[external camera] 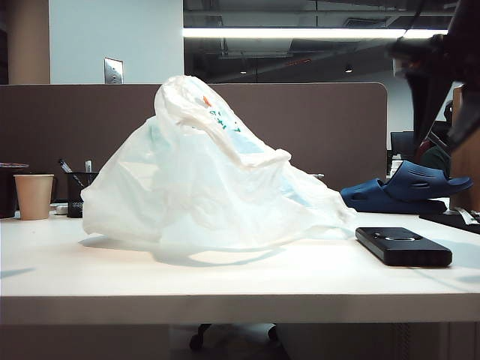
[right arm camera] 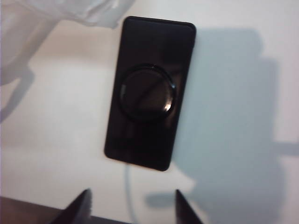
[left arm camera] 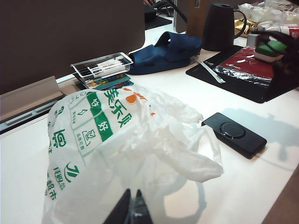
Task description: Put the power bank into the bag.
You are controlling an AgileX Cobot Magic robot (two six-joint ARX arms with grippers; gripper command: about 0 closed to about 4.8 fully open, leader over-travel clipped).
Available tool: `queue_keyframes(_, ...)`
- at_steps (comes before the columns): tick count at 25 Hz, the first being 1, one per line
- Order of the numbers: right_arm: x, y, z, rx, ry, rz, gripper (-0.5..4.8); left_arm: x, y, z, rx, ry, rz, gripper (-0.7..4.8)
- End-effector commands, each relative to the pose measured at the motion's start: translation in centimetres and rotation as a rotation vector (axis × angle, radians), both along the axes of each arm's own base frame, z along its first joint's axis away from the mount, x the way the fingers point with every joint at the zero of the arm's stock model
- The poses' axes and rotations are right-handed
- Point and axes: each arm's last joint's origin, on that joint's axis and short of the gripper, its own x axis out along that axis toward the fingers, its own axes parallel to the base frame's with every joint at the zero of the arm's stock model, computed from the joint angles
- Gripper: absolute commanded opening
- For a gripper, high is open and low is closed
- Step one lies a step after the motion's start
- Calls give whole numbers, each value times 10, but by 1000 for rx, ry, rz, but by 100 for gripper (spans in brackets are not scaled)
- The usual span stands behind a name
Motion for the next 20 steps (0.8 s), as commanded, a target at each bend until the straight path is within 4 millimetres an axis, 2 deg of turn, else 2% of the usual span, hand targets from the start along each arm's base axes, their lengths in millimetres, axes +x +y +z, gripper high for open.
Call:
queue_keyframes(1,9,7,-6,-36,-24,-1,326,-1,0,3,1,-19,-1,-6)
queue_keyframes(5,16,15,-13,-45,-38,-7,442,0,0,3,1,-18,0,-6)
queue_keyframes(7,19,19,-15,-68,-48,-10,479,0,0,3,1,-18,0,-6)
queue_keyframes(11,28,34,-29,-81,-49,-6,479,0,0,3,1,-18,0,-6)
queue_keyframes(18,39,41,-51,-90,0,-46,479,0,0,3,1,-18,-1,-6)
queue_keyframes(20,45,43,-63,-101,27,-68,479,0,0,3,1,-18,-1,-6)
